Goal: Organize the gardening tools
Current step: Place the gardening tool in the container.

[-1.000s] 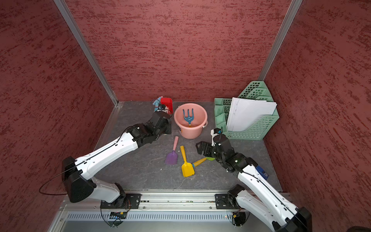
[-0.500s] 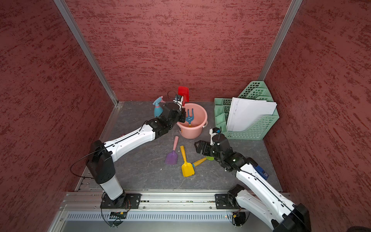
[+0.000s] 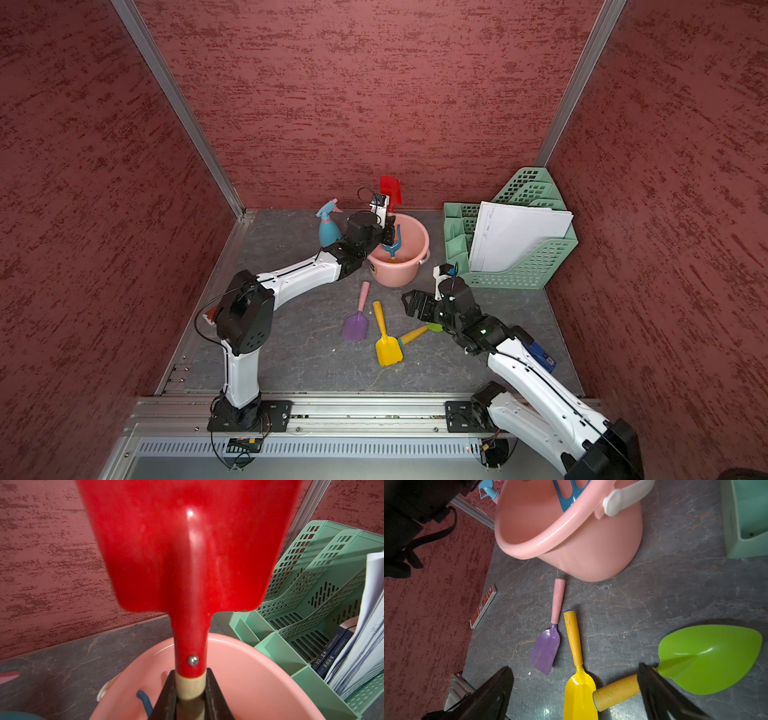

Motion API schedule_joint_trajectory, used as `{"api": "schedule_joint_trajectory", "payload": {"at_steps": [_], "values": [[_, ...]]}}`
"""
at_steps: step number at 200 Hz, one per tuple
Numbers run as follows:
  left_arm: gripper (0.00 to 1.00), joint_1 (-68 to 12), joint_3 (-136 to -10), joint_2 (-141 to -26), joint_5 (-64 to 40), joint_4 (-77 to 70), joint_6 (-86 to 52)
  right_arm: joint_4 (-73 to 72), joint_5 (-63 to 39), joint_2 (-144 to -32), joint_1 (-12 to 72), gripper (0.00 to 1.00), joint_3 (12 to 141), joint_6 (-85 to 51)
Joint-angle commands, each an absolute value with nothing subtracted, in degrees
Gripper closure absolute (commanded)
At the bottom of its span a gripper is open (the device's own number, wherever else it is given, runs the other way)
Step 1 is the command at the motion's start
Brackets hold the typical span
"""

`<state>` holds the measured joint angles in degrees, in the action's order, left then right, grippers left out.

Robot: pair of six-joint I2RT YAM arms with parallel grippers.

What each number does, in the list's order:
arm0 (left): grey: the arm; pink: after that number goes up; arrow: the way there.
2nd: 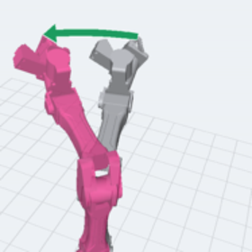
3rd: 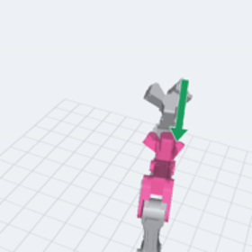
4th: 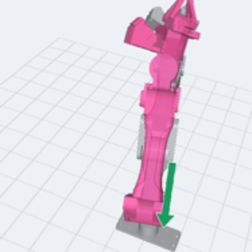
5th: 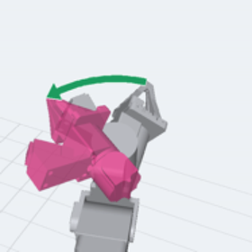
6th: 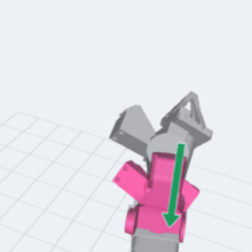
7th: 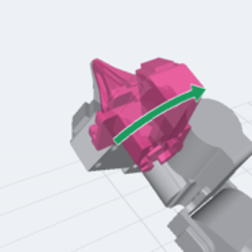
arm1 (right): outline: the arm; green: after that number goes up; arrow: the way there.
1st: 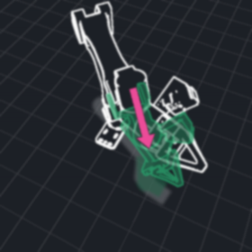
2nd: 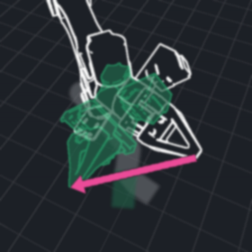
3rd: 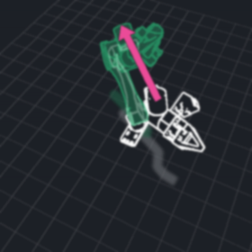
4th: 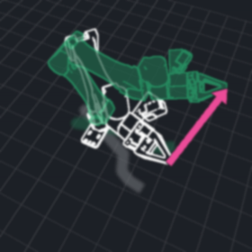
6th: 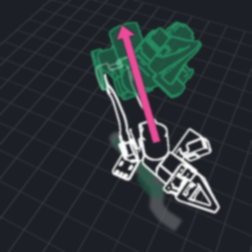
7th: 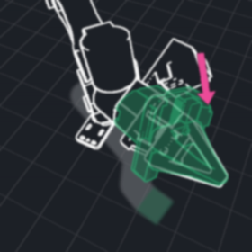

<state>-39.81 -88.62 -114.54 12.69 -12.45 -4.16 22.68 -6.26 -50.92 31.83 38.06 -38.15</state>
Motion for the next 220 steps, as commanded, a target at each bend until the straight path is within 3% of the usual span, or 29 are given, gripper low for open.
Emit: {"api": "schedule_joint_trajectory", "payload": {"at_steps": [1,54,74,123,192,220], "values": [[1.00,-39.6,-90.2,-116.0,10.7,-18.4,-3.6,20.9,-6.3,-51.1,32.3,0.01,37.6,-38.4],[1.00,-39.7,-88.8,-118.0,10.2,-20.8,-3.7,20.2,-6.2,-51.4,32.3,0.02,37.0,-38.8],[0.80,-39.9,-87.9,-118.2,10.2,-21.5,-3.6,20.3,-6.0,-51.4,32.3,0.01,36.8,-38.8],[0.54,-40.1,-85.7,-118.3,10.6,-23.9,-3.8,20.7,-5.6,-51.4,32.3,0.01,36.5,-39.5],[0.38,-41.1,-84.3,-115.1,11.3,-24.2,-3.0,24.4,-5.0,-52.6,32.3,0.01,37.0,-42.9],[0.25,-42.7,-81.6,-110.8,12.1,-22.5,-1.6,31.4,-5.6,-55.2,32.3,0.01,39.5,-47.7]]}}
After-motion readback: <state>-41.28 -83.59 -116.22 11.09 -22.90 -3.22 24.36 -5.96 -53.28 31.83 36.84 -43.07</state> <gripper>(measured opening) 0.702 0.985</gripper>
